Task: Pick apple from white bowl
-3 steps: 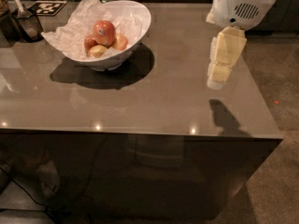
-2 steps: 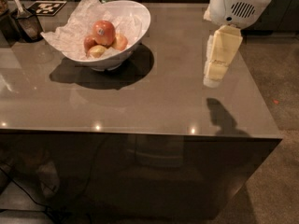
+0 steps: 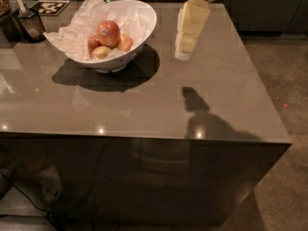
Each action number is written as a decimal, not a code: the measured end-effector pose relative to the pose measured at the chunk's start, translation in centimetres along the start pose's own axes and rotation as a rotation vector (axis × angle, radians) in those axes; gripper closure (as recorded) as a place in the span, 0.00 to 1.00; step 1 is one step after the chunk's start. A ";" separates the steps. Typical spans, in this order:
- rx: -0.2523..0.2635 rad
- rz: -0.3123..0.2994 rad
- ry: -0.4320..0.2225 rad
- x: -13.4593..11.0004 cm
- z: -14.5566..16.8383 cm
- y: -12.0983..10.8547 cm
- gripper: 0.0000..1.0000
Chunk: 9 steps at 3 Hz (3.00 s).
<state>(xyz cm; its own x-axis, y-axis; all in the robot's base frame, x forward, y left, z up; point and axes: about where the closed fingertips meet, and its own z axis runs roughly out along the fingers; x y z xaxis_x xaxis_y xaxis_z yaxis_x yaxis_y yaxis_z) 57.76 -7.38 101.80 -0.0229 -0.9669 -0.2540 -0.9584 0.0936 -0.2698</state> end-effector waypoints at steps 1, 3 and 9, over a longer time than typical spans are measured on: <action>0.020 -0.069 -0.038 -4.4 0.7 -3.7 0.00; 0.086 -0.084 -0.097 -6.7 0.5 -5.7 0.00; 0.063 -0.202 -0.213 -18.0 12.4 -14.0 0.00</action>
Offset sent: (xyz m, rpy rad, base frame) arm 0.0321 0.0342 0.0121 0.0125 -0.0320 0.0584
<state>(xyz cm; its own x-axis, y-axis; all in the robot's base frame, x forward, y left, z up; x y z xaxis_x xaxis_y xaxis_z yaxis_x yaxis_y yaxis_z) 75.18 11.69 98.63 0.2330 -0.8967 -0.3764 -0.9176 -0.0746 -0.3904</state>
